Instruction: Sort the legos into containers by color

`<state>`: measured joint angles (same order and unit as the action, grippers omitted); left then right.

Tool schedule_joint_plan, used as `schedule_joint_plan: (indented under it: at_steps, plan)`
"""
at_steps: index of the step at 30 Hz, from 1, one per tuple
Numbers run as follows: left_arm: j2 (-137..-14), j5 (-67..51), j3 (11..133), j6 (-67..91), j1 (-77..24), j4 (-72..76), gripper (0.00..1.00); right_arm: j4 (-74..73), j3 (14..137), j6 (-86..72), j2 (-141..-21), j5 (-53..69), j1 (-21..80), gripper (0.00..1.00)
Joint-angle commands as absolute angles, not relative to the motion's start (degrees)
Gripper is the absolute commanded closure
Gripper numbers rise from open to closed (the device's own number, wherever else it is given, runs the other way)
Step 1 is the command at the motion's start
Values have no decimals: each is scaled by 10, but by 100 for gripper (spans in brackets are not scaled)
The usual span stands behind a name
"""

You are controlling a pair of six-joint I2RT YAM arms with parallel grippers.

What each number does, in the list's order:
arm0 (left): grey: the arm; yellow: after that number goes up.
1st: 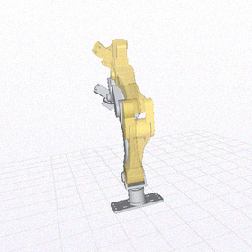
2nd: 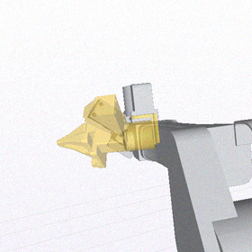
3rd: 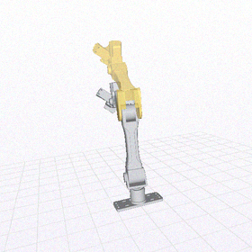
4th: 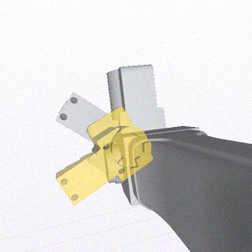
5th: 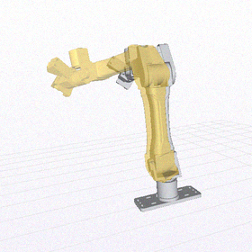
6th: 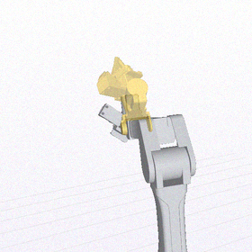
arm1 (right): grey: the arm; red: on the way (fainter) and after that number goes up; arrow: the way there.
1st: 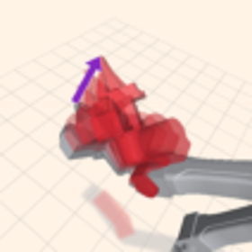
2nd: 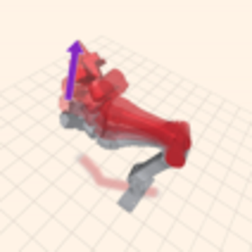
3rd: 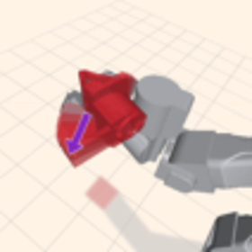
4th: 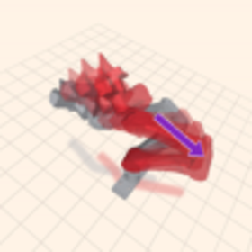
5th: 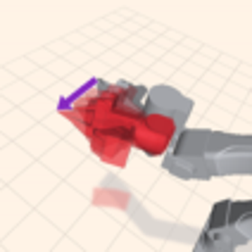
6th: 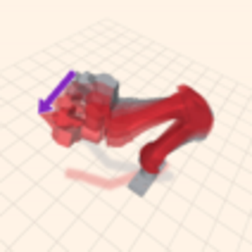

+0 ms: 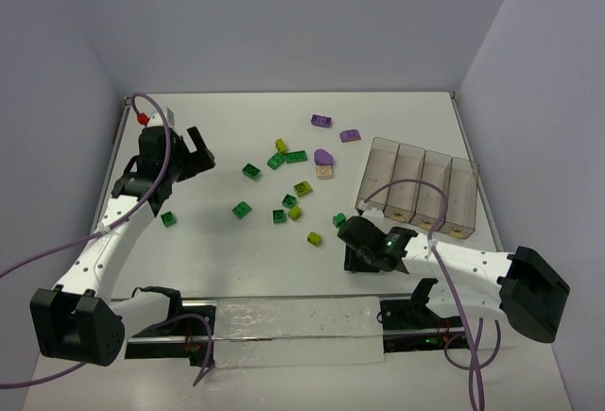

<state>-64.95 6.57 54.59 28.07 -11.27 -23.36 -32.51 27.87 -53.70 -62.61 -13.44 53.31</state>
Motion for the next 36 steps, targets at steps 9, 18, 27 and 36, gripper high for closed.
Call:
schedule_joint_plan:
  at_steps: [9,18,27,36]
  plan:
    - [-647,71,562,277,-114,-222,1,-383,408,-513,-586,-211,538,87]
    - [-648,75,549,275,-115,-217,1,-369,556,-358,-629,-277,344,86]
    - [-632,91,546,274,-115,-231,1,-265,615,-282,-755,-215,187,85]
    - [-621,95,555,270,-115,-250,1,-210,695,-276,-906,-218,144,84]
